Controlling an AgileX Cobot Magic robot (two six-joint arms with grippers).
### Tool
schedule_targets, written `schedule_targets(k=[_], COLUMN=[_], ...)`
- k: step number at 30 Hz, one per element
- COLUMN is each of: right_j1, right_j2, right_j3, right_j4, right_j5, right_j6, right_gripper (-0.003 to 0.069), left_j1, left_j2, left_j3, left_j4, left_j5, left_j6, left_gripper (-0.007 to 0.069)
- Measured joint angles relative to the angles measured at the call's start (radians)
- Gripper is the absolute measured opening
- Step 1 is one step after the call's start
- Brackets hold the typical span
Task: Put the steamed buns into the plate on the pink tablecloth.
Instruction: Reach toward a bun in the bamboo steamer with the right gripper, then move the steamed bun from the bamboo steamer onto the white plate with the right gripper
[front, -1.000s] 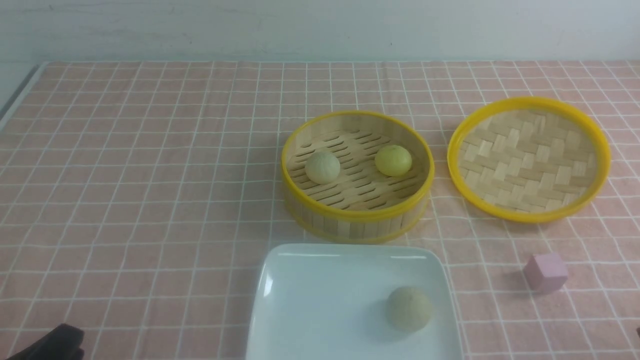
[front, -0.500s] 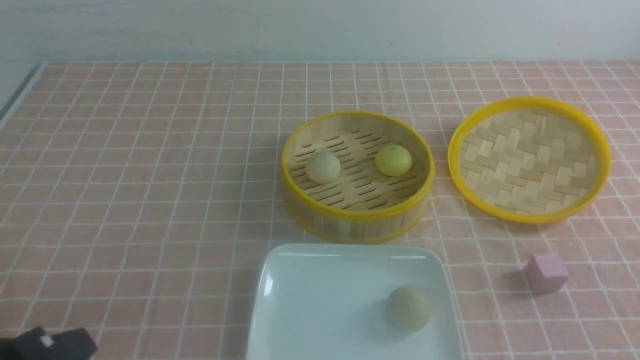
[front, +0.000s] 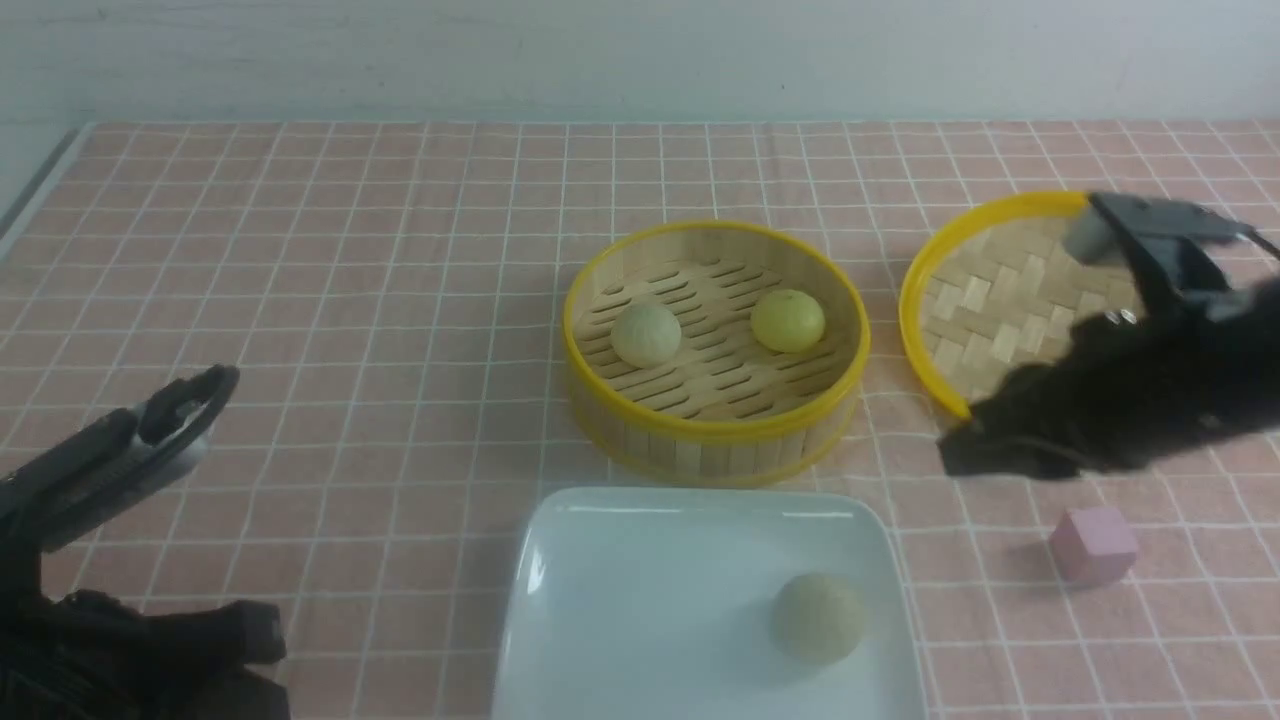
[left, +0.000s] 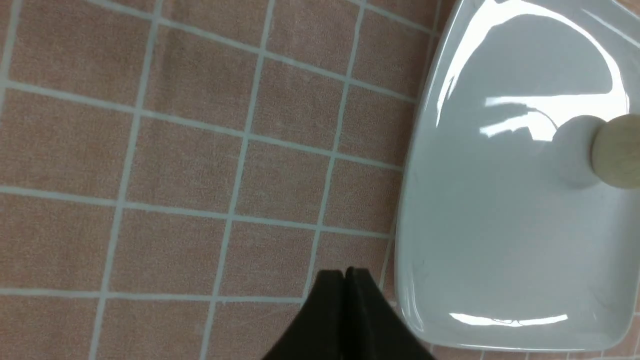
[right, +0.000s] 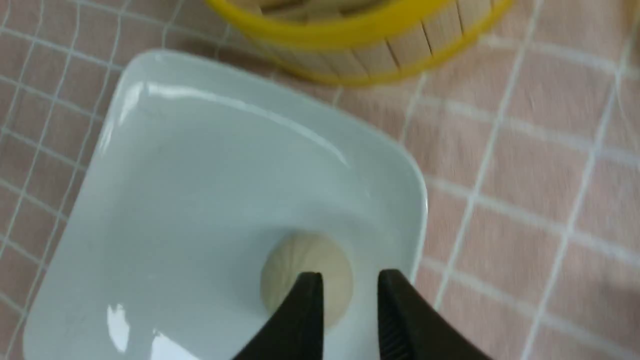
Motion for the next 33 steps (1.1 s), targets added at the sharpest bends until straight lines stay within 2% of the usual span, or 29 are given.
schedule_targets(k=[4,5,7,8,11,15,17,22,26,28,30,33], right_j1=[0.044,0.057,0.068,0.067,0.073,0.073,0.073,0.073,0.073,0.078,0.105,0.180], right_j2=[0.176,0.283,0.387,0.398,0.576,0.688,0.735,0.728,0.651,0.537,0.408,0.267], right_j3=[-0.187,-0.284,-0.405,-0.418,-0.631,-0.759,-0.801,-0.819,-0.815,-0.781,-0.698,-0.523], right_j4=[-0.084,-0.140,-0.212,-0.220,-0.385,-0.472,-0.482,-0.484,-0.473,-0.433,-0.382,-0.315], right_j5=[-0.026,-0.036,-0.045,-0.045,-0.024,0.013,0.047,0.108,0.209,0.288,0.328,0.292], right_j6=[-0.002,0.002,0.032,0.032,0.170,0.256,0.283,0.296,0.297,0.297,0.297,0.296], right_gripper=[0.0269,0.0299,0.0315,0.0315,0.0304,0.0265,0.0215,0.0030,0.0004,0.0004,0.0004,0.0004], left_j1=[0.000,0.000,0.000,0.000,0.000,0.000,0.000,0.000,0.000,0.000,0.000,0.000], left_j2=[0.000,0.000,0.000,0.000,0.000,0.000,0.000,0.000,0.000,0.000,0.000,0.000], left_j3=[0.000,-0.001,-0.001,-0.001,-0.001,-0.001,-0.001,-0.001,-0.001,-0.001,-0.001,-0.001], left_j4=[-0.001,-0.001,-0.001,-0.001,-0.003,-0.004,-0.004,-0.004,-0.004,-0.004,-0.004,-0.004], left_j5=[-0.007,-0.007,-0.012,-0.012,-0.012,-0.012,-0.012,-0.012,-0.012,-0.012,-0.012,-0.012], left_j6=[0.005,0.005,0.005,0.005,0.005,0.005,0.005,0.008,0.009,0.009,0.009,0.009], left_gripper=[0.0019,0.0022,0.0027,0.0027,0.0031,0.0036,0.0040,0.0046,0.0050,0.0051,0.0054,0.0060])
